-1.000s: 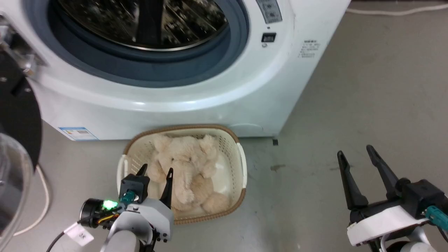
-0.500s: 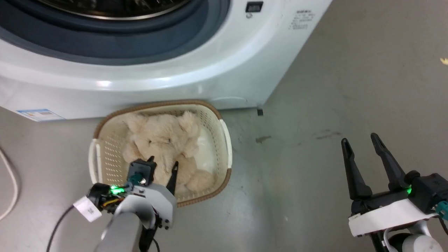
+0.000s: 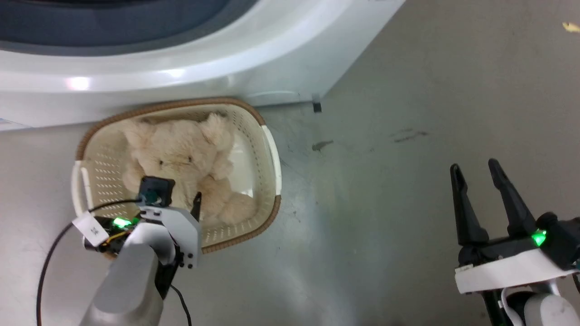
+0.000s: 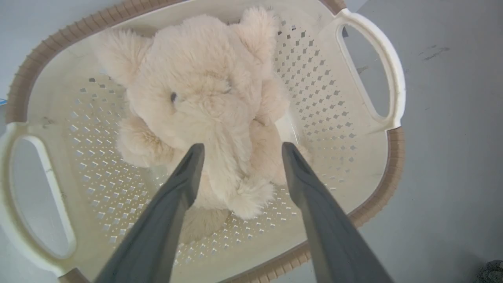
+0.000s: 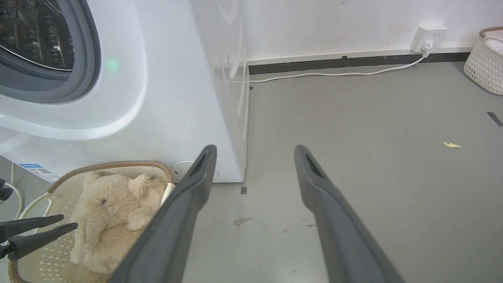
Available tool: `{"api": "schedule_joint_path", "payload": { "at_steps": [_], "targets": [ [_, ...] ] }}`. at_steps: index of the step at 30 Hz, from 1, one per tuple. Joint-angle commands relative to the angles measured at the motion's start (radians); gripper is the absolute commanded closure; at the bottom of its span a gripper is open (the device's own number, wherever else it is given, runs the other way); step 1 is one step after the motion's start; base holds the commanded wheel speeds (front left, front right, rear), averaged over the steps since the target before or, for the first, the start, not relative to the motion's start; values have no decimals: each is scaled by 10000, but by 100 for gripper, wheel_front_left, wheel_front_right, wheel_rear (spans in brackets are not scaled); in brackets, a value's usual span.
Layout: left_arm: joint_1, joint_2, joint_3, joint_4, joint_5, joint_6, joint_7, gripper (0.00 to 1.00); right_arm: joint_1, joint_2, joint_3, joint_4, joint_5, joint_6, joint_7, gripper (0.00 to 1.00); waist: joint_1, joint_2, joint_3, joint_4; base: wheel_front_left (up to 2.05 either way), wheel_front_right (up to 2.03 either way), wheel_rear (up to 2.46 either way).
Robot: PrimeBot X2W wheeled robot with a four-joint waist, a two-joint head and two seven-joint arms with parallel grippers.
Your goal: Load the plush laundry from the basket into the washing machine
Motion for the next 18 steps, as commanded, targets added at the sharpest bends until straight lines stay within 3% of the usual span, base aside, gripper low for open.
{"api": "schedule_joint_path", "payload": {
  "at_steps": [1,6,12,18],
  "targets": [
    [-323,93,-65,267,-88,60,65,0,-239,-5,5,-20,131,6,-94,0,-1,-1,259,-148,0,0,0],
    [-839,122,259,815,-745,118,437,0,-360,-5,175,-44,296,6,-198,0,-1,-1,751,-308,0,0,0],
    [-1536,280,-85,1416,-764,160,484,0,-461,-6,262,-75,503,6,-324,0,-1,-1,1293,-520,0,0,0],
    [-2205,448,-306,2048,-868,586,607,0,-508,-6,289,-183,702,6,-449,0,-1,-1,1862,-677,0,0,0]
  ]
}}
